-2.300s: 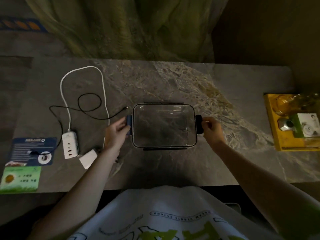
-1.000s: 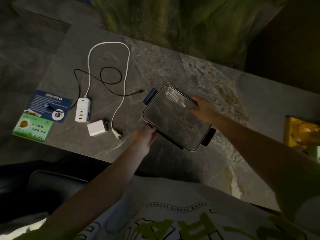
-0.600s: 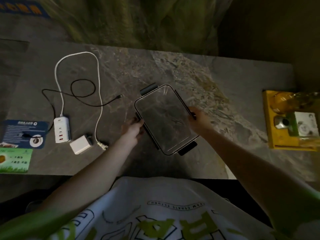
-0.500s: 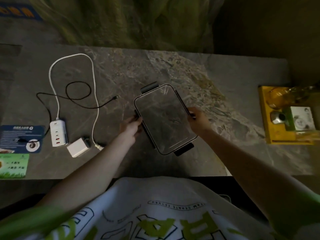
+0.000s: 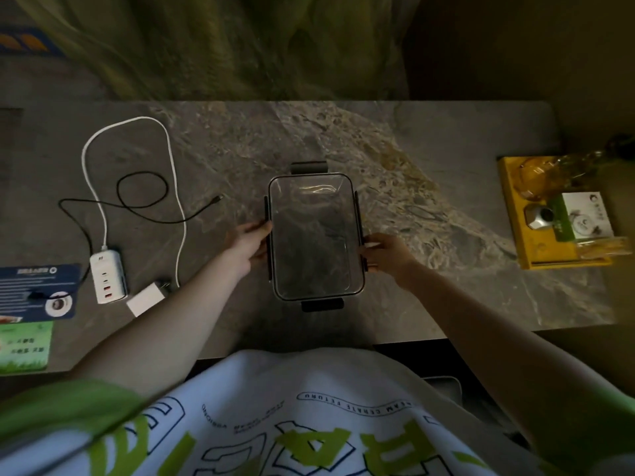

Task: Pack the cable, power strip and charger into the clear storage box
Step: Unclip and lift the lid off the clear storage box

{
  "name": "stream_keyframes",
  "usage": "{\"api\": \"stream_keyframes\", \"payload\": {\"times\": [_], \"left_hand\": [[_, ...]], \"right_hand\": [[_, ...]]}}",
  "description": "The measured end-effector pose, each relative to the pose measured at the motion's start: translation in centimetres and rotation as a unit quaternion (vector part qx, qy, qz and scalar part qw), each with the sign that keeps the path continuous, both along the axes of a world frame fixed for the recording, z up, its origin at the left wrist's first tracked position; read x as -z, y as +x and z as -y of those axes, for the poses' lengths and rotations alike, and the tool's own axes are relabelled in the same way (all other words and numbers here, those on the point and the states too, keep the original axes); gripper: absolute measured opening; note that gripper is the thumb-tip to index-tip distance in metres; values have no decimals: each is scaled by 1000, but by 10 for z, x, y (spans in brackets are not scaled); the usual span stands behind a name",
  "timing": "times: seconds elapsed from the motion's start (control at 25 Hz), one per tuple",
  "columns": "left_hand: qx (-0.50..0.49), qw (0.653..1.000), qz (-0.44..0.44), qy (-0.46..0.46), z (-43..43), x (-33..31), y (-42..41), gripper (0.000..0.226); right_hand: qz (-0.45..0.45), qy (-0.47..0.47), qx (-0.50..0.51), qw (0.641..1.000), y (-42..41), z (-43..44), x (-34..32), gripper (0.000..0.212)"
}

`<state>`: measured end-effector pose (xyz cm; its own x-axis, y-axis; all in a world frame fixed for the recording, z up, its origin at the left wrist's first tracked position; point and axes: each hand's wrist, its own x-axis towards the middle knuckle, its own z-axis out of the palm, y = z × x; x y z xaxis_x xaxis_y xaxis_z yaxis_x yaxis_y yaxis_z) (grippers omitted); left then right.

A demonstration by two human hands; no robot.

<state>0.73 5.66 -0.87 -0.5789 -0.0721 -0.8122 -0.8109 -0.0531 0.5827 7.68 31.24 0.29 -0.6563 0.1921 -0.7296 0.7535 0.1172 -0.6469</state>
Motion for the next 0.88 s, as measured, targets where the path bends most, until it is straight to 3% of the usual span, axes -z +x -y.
{"api": "stream_keyframes", "payload": {"times": [0.12, 0.24, 0.52, 0.64, 0.88], "left_hand": [[25, 999, -4, 26, 9, 9, 18, 7], [28, 999, 6, 38, 13, 12, 31, 7], [27, 999, 8, 17, 14, 20, 35, 6], [33, 999, 8, 16, 15, 20, 36, 4], [23, 1000, 8, 21, 16, 22, 36, 2]], "right_hand": [[26, -70, 34, 997, -4, -7, -3, 23], [31, -68, 23, 997, -7, -4, -3, 19], [43, -13, 14, 999, -7, 0, 4, 6], [21, 77, -6, 997, -6, -7, 9, 11], [3, 106, -10, 994, -5, -9, 10, 15]]}}
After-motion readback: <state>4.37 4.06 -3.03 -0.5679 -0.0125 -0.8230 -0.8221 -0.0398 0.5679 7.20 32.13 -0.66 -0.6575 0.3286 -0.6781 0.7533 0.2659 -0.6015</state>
